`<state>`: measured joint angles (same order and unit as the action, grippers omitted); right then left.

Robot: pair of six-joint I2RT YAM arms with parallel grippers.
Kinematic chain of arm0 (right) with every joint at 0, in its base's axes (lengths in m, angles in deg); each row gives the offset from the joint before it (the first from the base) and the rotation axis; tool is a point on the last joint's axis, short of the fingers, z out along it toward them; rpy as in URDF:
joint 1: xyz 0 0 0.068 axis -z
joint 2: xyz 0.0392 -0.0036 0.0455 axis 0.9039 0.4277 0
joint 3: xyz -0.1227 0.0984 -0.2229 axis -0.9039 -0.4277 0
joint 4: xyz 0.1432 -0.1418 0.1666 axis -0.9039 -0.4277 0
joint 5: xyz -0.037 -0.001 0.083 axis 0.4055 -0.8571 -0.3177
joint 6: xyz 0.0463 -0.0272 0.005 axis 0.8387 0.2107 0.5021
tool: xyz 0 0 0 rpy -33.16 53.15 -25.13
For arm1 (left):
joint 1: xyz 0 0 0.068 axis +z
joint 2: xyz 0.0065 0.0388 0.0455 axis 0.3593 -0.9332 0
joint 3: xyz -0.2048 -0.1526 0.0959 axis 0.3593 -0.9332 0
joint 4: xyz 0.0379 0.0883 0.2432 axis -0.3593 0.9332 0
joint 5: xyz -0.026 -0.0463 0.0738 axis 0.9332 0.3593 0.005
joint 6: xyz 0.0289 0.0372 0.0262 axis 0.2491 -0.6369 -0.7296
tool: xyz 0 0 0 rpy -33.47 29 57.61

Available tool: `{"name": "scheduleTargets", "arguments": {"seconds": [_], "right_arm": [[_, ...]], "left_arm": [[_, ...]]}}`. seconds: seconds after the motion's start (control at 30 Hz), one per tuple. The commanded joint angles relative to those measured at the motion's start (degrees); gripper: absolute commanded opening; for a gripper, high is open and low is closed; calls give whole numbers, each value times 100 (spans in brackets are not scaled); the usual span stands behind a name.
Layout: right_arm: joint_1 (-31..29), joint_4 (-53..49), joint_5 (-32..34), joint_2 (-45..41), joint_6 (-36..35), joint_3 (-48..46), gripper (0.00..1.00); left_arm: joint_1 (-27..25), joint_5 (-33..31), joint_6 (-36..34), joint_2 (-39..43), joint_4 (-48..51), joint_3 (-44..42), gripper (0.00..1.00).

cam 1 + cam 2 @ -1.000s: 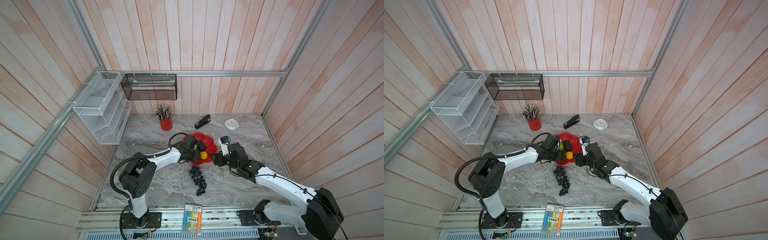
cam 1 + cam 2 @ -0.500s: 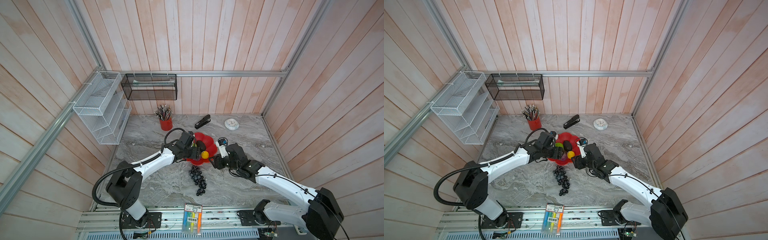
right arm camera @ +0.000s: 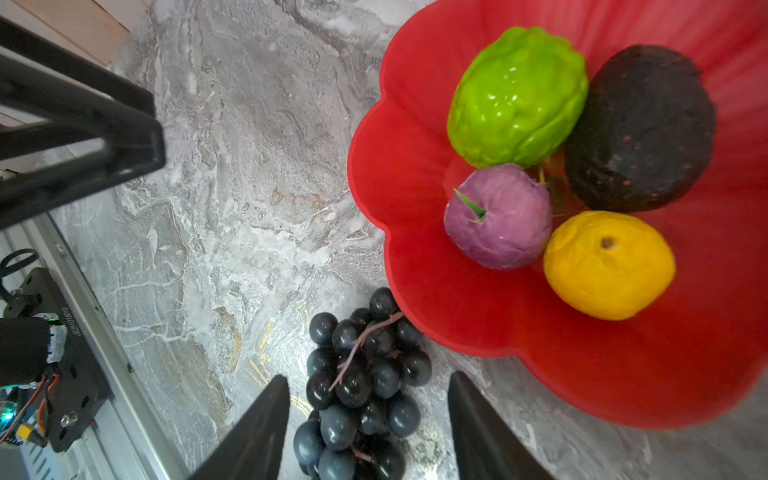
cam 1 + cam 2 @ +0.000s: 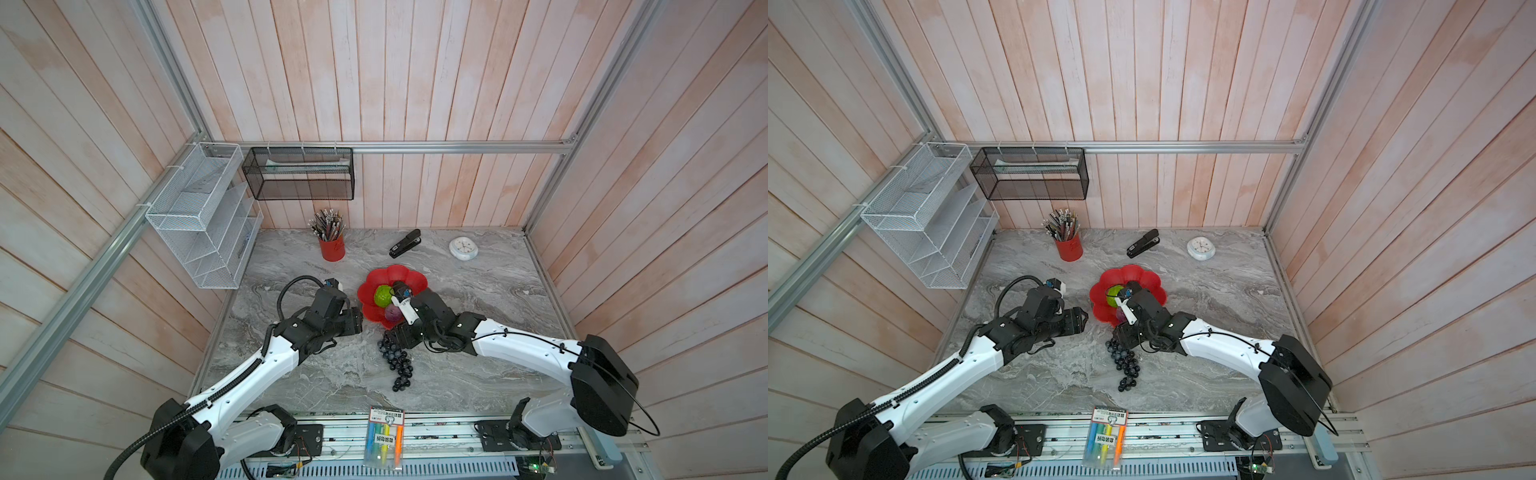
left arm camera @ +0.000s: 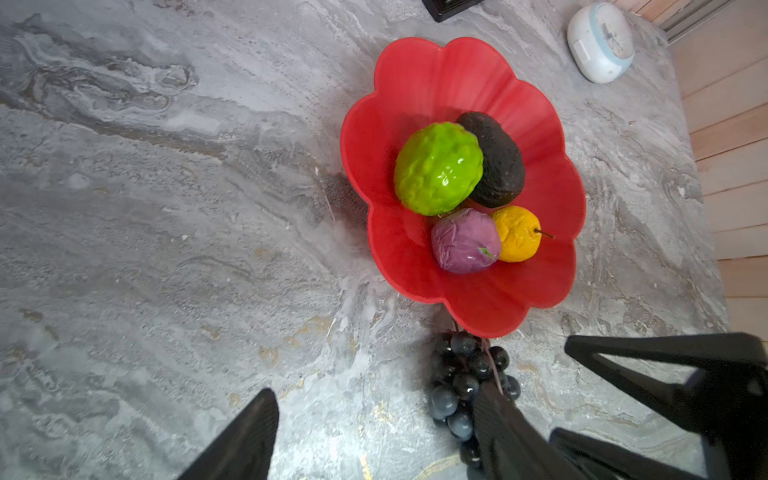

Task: Place and organize the fake fruits in the fruit bowl
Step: 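Release the fig and withdraw the left gripper while the right gripper lowers onto the grapes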

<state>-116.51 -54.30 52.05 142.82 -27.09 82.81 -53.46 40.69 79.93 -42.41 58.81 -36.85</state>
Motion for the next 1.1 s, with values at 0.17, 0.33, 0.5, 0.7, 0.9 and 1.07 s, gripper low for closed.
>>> {"name": "scheduleTargets", "arguments": {"seconds": [0.17, 0.33, 0.5, 0.7, 0.9, 1.07], "right_arm": [[-114, -240, -190, 569, -176, 493, 48], [-169, -294, -187, 791, -147, 557, 42], [-197, -354, -204, 918, -157, 569, 38], [-222, -280, -19, 991, -202, 559, 28], [-218, -96, -9, 981, -168, 465, 10], [-222, 10, 107, 794, -129, 357, 0]], "left_arm": [[188, -110, 160, 185, 37, -207, 77], [251, -11, 96, 122, -51, -205, 77], [270, 52, 70, 88, -113, -244, 77], [278, 70, -53, 52, -31, -190, 77], [287, 61, -71, 51, 0, -218, 77], [296, 44, -80, 53, 23, -226, 77]]}}
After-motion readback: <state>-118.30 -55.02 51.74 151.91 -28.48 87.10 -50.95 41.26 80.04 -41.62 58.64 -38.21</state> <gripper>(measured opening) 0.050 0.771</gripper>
